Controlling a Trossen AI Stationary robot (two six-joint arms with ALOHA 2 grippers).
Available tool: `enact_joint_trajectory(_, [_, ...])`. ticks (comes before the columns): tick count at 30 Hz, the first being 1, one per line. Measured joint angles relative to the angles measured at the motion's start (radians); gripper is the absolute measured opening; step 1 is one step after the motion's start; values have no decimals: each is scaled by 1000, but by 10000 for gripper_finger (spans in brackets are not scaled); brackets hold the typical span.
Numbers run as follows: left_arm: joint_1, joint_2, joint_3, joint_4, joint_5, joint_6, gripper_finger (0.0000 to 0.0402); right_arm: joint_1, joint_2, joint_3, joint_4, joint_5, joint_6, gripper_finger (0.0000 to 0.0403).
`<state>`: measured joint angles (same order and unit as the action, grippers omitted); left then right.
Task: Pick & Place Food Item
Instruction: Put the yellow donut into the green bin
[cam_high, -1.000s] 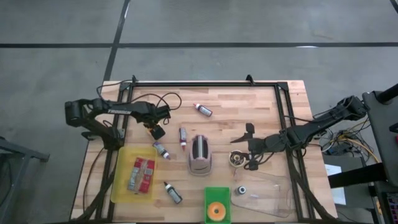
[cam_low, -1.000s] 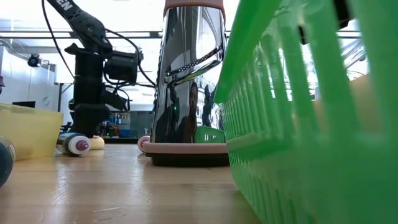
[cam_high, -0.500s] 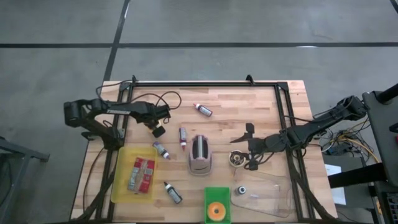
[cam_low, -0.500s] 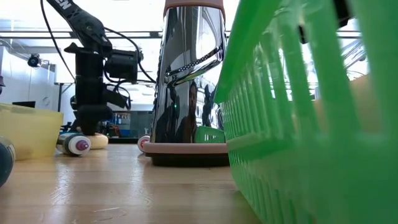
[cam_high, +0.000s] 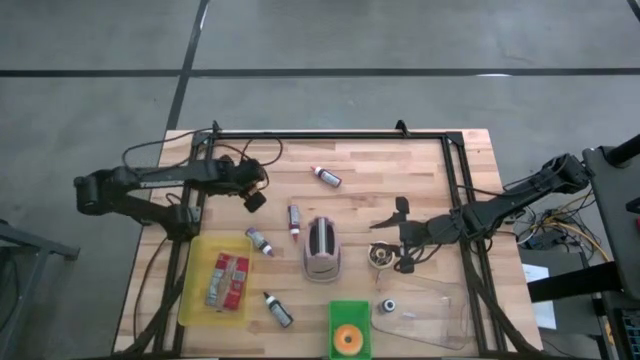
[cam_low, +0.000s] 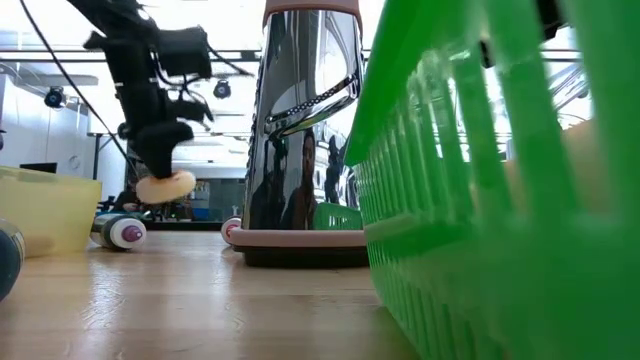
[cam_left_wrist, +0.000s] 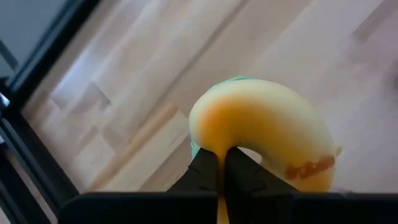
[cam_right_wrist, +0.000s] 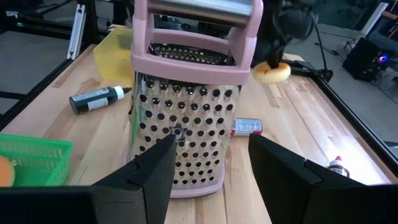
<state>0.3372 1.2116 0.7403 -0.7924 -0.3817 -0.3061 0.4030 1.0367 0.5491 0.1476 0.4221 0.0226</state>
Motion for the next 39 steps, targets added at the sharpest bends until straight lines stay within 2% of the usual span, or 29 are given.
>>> enact_joint_trajectory(7, [-94, -145, -1, 69, -8, 25, 1, -1, 0, 0, 1, 0, -5, 199])
enact_joint_trajectory(16, [-351, -239, 5, 280, -14, 101, 1, -2, 0, 0, 6, 0, -8, 199])
enact_joint_trajectory(27, [-700, -236, 51, 350, -168, 73, 0, -2, 0, 0, 7, 5, -8, 199])
enact_joint_trajectory(33, [-862, -180, 47, 497, -170, 67, 0, -2, 0, 0, 8, 7, -7, 199])
enact_joint_trajectory(39, [-959, -65, 50, 632, -158, 67, 0, -2, 0, 0, 14, 8, -4, 199])
